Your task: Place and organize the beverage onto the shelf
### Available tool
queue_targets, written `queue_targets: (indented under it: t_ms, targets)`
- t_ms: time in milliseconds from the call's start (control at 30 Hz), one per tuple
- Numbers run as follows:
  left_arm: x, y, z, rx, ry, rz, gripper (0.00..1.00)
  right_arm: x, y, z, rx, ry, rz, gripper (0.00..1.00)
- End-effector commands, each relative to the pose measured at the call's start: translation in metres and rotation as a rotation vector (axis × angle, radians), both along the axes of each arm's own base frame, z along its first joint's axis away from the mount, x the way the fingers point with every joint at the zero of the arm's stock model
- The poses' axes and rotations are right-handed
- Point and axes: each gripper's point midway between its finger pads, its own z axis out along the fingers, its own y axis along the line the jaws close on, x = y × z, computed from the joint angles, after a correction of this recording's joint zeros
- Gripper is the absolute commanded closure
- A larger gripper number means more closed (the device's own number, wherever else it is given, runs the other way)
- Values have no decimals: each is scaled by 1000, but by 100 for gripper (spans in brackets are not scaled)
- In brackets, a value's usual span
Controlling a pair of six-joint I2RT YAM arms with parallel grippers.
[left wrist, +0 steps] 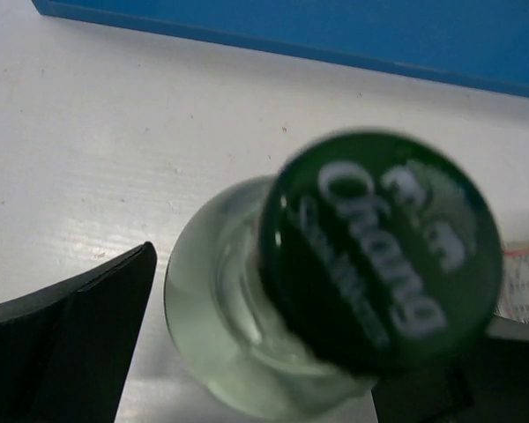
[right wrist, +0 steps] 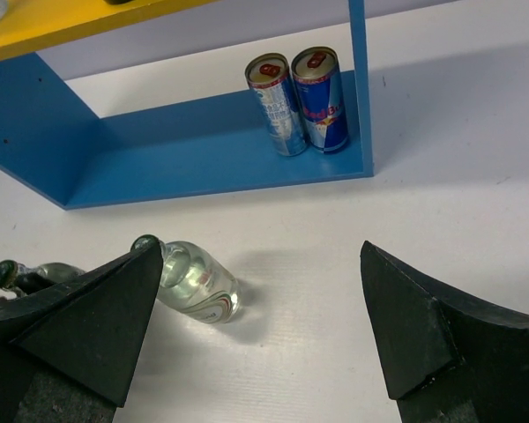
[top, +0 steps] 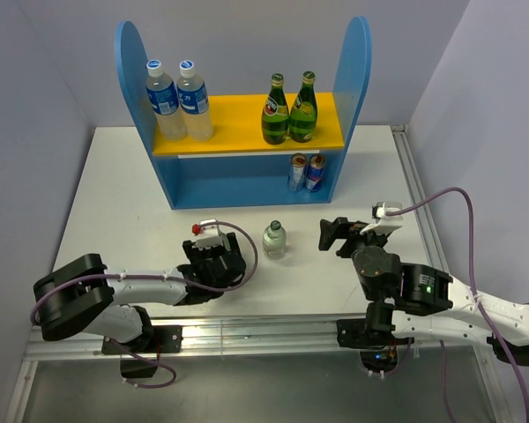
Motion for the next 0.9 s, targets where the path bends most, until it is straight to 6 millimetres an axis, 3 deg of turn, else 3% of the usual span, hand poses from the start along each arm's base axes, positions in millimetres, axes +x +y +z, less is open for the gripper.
queue_targets:
  t_ms: [0,33,100,167,267,367,500,867]
  targets:
    - [24,2,11,-28,-50,10,7,0,3,1,3,-4,-2,0]
    - [26,6,8,-4,-47,7,9,1,2,1,1,-7,-5,0]
    - [33,9,6,-8,-35,13,25,1,3,1,-1,-9,-6,0]
    - [36,7,5,-4,-30,6,49,1,2,3,2,-12,-9,0]
    - [41,7,9,8,-32,19,73,2,3,3,-1,-14,-9,0]
    - [46,4,18,8,-38,17,87,2,4,2,-1,-16,-8,0]
    - [65,7,40,-4,-67,49,100,3,4,1,-6,-16,-8,0]
    - [121,27,88,-18,-149,80,100,3,5,3,-2,-21,-3,0]
